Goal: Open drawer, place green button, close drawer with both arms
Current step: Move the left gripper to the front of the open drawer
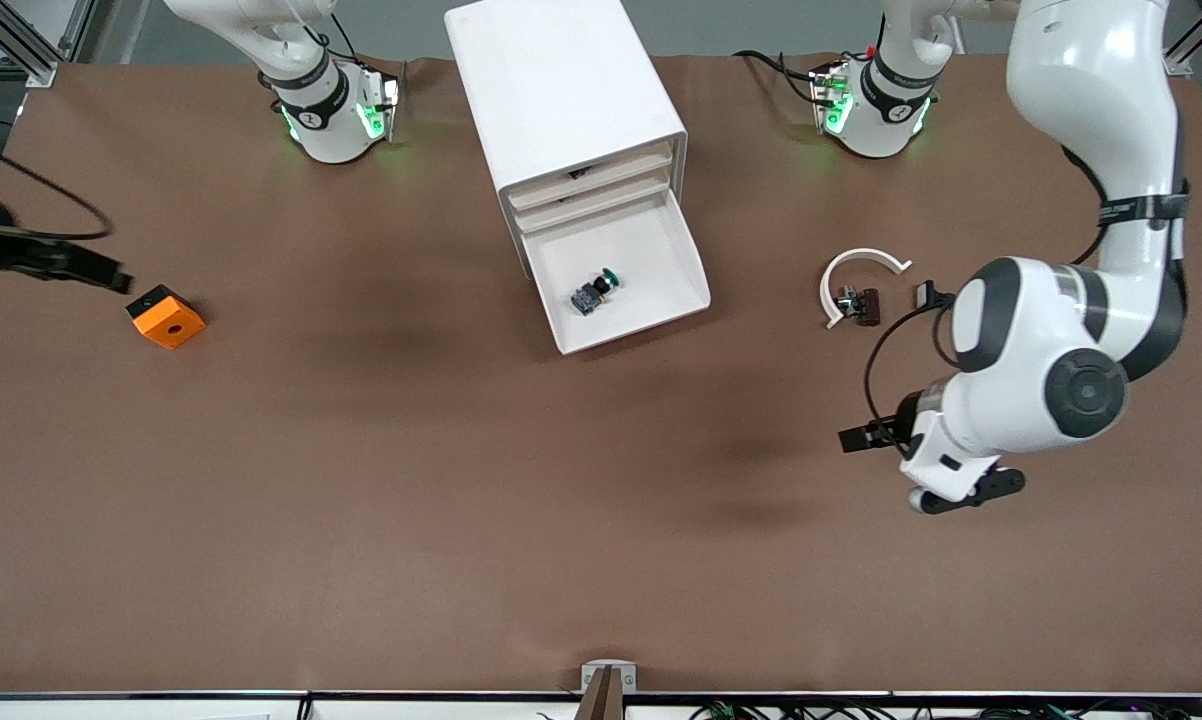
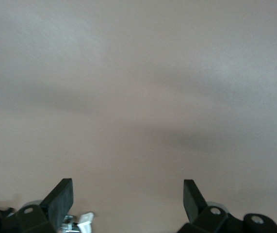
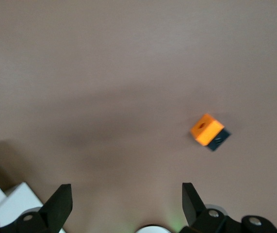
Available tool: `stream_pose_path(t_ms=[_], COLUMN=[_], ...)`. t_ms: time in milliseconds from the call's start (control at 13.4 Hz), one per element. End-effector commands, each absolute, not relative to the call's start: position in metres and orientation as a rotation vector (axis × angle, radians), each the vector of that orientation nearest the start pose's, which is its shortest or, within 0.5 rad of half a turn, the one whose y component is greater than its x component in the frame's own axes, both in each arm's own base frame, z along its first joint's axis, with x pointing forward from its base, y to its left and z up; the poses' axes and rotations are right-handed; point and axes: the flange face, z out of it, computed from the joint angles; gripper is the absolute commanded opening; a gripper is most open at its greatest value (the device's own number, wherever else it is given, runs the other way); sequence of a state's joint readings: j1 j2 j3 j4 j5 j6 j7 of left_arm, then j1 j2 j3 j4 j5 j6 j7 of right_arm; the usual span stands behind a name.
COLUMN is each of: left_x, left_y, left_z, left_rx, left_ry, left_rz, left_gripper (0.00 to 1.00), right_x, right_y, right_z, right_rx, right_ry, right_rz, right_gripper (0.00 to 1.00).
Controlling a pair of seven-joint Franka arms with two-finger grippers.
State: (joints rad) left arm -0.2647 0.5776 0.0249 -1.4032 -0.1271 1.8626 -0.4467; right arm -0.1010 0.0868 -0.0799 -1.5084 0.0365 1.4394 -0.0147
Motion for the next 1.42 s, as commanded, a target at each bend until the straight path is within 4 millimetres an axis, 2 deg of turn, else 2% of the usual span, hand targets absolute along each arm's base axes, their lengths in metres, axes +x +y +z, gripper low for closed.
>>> stream_pose_path(t_ms=[0, 149, 373, 447, 522, 596, 671, 820, 969, 1118, 1342], left_x=[0.667, 0.659, 0.645, 0.639, 0.635, 0.628, 0.621, 0.612, 0.6, 0.585, 0.563], left_y=[-0.217, -0.254, -0.306, -0.319, -0.33, -0.345, -0.356, -0.366, -0.382, -0.396, -0.418], left_z=[0.332, 0.321, 0.299, 0.293, 0.286, 0.282, 0.281, 0.278, 0.273, 0.264, 0.257], left_rx=[-3.158, -3.147, -3.147, -3.138, -3.132, -3.13, -3.13, -3.132, -3.131, -3.122, -3.116], left_ry=[-0.393, -0.474, -0.518, -0.536, -0.569, -0.58, -0.575, -0.518, -0.481, -0.437, -0.37], left_rz=[0.203, 0.161, 0.102, 0.111, 0.106, 0.101, 0.105, 0.12, 0.136, 0.161, 0.183], left_gripper=[1.0, 1.0, 1.0, 1.0, 1.0, 1.0, 1.0, 1.0, 1.0, 1.0, 1.0], right_x=[0.537, 0.535, 0.539, 0.543, 0.55, 0.554, 0.555, 0.559, 0.561, 0.561, 0.543], right_y=[-0.16, -0.17, -0.158, -0.145, -0.119, -0.102, -0.098, -0.082, -0.072, -0.044, -0.046], right_z=[0.595, 0.594, 0.595, 0.597, 0.597, 0.596, 0.599, 0.6, 0.623, 0.621, 0.628], right_rx=[-3.052, -3.05, -3.045, -3.039, -3.052, -3.065, -3.066, -3.067, -3.069, -3.099, -3.085], right_ry=[0.198, 0.217, 0.244, 0.315, 0.325, 0.301, 0.277, 0.253, 0.299, 0.243, 0.251], right_rz=[0.231, 0.233, 0.226, 0.225, 0.233, 0.237, 0.227, 0.223, 0.153, 0.193, 0.292], right_gripper=[1.0, 1.0, 1.0, 1.0, 1.0, 1.0, 1.0, 1.0, 1.0, 1.0, 1.0])
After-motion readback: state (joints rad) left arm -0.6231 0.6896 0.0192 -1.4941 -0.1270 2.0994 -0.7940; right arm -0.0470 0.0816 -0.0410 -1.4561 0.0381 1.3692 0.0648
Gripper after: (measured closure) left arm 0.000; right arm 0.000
